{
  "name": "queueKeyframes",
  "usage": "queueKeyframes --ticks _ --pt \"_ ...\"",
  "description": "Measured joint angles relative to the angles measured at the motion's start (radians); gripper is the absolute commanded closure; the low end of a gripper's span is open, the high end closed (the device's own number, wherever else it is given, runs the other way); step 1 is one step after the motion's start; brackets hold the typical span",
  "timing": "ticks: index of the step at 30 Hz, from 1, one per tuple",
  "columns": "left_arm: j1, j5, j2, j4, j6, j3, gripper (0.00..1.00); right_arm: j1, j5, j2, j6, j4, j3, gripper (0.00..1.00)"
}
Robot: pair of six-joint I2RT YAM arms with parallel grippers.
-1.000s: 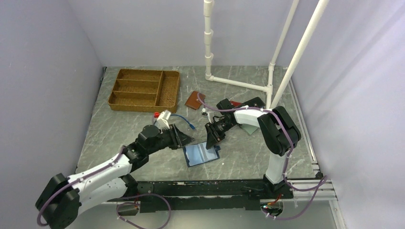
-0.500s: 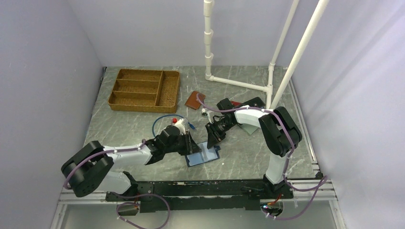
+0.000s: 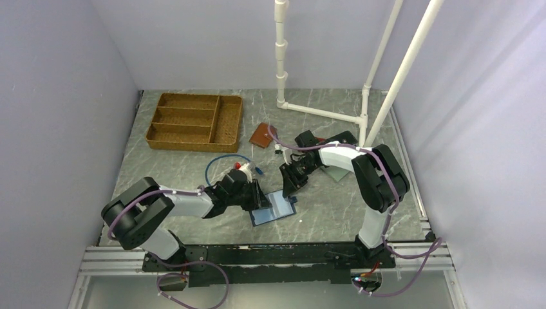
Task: Take the credit cards out of the card holder
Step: Open the card holder at the center of the board.
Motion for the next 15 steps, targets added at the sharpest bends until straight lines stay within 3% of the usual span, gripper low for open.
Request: queueKeyframes --ticks 15 --pt "0.005 0.018 0.018 0.026 -0.019 0.0 0.71 0.007 -0.036 0.0 0.0 0.0 0.0 0.74"
